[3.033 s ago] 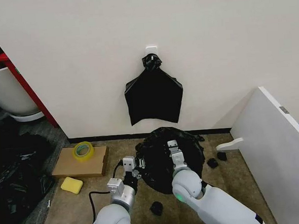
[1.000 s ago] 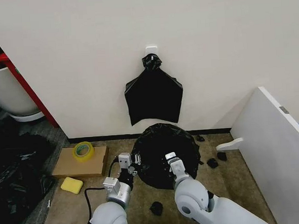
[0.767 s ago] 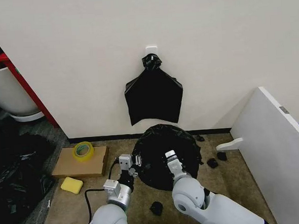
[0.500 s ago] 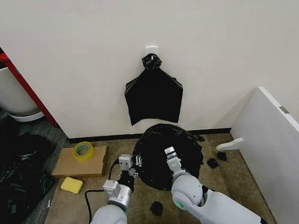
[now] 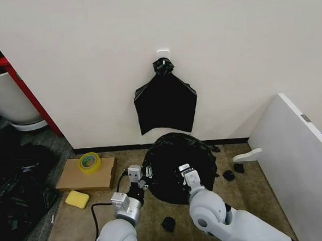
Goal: Place the garbage bag over the trash bin.
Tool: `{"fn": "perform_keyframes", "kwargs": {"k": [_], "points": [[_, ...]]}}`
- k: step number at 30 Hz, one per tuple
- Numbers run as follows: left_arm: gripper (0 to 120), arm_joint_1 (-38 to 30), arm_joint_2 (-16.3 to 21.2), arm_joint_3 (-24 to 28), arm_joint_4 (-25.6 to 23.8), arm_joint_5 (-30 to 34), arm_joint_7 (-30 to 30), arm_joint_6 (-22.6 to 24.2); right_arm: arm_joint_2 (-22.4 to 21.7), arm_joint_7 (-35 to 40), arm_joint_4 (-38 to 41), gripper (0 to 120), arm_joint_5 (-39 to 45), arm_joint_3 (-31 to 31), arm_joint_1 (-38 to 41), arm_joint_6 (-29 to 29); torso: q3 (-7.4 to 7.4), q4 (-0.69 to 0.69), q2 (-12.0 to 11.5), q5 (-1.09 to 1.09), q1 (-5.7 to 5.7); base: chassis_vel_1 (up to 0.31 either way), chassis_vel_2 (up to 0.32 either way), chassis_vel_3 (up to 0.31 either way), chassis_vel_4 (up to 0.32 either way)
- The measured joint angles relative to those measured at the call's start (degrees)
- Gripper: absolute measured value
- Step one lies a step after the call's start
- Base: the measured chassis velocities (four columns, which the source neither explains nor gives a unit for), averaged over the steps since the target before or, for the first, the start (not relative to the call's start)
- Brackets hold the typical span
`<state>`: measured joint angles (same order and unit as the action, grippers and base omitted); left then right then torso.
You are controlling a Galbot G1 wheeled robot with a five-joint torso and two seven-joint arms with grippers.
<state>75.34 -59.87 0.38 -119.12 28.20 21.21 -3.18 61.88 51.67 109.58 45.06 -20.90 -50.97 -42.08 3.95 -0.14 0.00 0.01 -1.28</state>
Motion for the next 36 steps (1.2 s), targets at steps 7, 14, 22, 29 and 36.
{"fn": "perform_keyframes", "kwargs": {"k": [7,14,22,29,36], "points": [[0,0.51,0.16,-0.09,-0.96,0.02,0.08,-0.05,1.54,-3.91,-4.50,0,-9.02,-0.74,2.42,2.04,0.00,0.01,0.00,0.00,0.00,0.000,0.000,0.000,0.000],[0,0.39,0.10,-0.14,-0.54,0.02,0.09,-0.22,0.71,-8.84,-3.71,0,-16.91,0.10,1.78,8.50,0.00,0.01,0.00,0.00,0.00,0.000,0.000,0.000,0.000],[0,-0.74,0.03,-1.23,0.53,0.92,0.15,-0.42,-1.32,-9.24,5.30,0,-10.98,1.68,-3.61,9.85,-0.01,-0.01,0.00,0.00,0.00,0.000,0.000,0.000,0.000],[0,-0.73,0.26,-1.42,0.33,0.97,0.14,-0.44,0.79,-2.71,4.31,0,-1.98,0.77,-1.76,1.46,-0.01,0.00,0.00,0.00,0.00,0.000,0.000,0.000,0.000],[0,0.18,0.31,-1.94,-0.65,0.84,0.08,-0.44,2.55,-1.48,-2.36,0,-4.65,-0.72,1.96,0.12,0.00,0.01,0.00,0.00,0.00,0.000,0.000,0.000,0.000]]}}
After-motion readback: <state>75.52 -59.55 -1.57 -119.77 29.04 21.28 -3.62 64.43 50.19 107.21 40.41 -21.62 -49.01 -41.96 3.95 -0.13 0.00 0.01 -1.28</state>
